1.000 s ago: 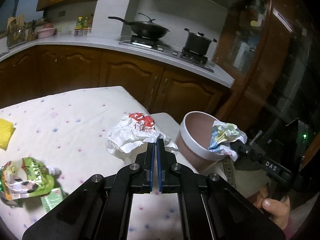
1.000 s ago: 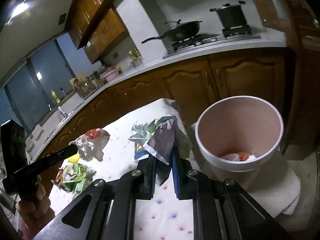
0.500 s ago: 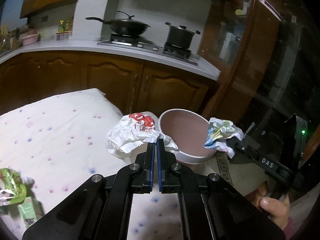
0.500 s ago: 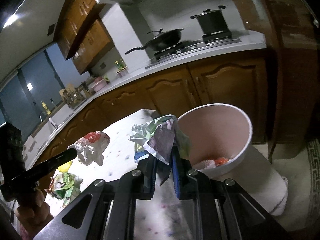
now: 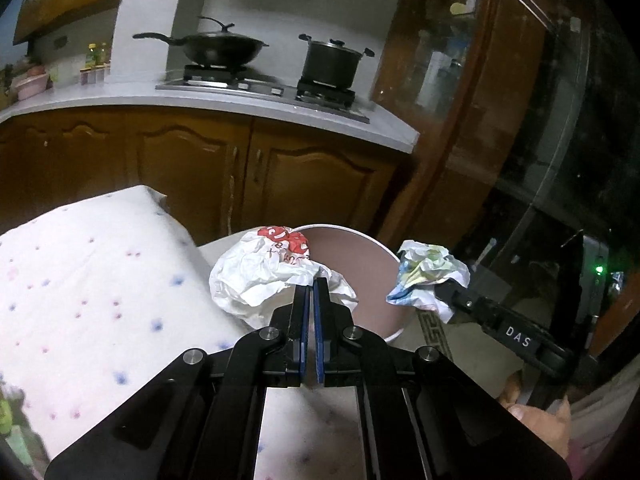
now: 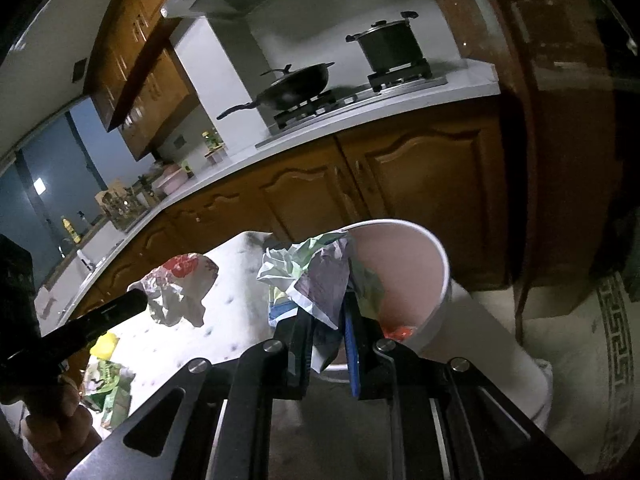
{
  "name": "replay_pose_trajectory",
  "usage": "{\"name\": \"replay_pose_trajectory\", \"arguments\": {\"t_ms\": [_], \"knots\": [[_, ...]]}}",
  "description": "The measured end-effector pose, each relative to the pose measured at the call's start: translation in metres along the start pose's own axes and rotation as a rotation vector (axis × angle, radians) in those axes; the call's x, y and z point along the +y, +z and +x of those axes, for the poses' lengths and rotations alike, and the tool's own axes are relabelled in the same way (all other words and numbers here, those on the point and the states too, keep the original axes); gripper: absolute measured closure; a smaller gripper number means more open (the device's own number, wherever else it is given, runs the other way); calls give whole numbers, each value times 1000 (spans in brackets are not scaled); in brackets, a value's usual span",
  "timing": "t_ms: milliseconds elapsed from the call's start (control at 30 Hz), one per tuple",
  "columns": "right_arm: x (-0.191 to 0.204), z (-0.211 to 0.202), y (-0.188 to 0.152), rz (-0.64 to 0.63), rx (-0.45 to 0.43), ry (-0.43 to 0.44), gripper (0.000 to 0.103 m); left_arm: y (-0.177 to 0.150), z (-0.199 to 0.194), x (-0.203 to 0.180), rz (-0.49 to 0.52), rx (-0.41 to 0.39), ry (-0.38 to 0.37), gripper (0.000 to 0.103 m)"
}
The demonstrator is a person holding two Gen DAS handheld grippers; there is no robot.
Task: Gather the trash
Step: 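Lower both wrappers into the bin and open both tools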
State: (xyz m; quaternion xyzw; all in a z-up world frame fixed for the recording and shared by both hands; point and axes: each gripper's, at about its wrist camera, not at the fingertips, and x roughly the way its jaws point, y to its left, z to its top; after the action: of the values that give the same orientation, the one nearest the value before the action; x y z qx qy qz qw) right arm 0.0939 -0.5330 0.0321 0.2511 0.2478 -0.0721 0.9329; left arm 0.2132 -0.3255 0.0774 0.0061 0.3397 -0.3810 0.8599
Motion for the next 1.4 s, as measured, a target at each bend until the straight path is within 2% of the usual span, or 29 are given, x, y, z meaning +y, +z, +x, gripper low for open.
{"name": "replay_pose_trajectory", "arguments": {"t_ms": [600, 733, 767, 800, 900, 967, 1133, 1267, 1400], "knots": [[-24, 35, 11, 9, 32, -46, 88, 9, 77, -19, 27, 75, -24, 101], [-27, 43, 11, 16, 53, -44, 85, 7, 87, -23, 37, 98, -36, 101], [-28, 44, 11, 19, 56, -41, 83, 7, 88, -23, 38, 102, -38, 98], [-29, 46, 11, 24, 61, -46, 81, 6, 90, -23, 38, 109, -35, 90], [-32, 48, 10, 37, 61, -49, 70, 3, 90, -22, 37, 108, -22, 74], [-34, 46, 9, 49, 57, -48, 61, 1, 89, -20, 30, 108, -18, 72], [-33, 43, 7, 58, 56, -48, 57, -2, 84, -11, 1, 108, -10, 67], [-29, 40, 7, 61, 48, -44, 42, -5, 76, -3, -22, 104, -3, 62], [-22, 34, 6, 62, 36, -27, 27, -9, 62, 3, -38, 93, 10, 52]]}}
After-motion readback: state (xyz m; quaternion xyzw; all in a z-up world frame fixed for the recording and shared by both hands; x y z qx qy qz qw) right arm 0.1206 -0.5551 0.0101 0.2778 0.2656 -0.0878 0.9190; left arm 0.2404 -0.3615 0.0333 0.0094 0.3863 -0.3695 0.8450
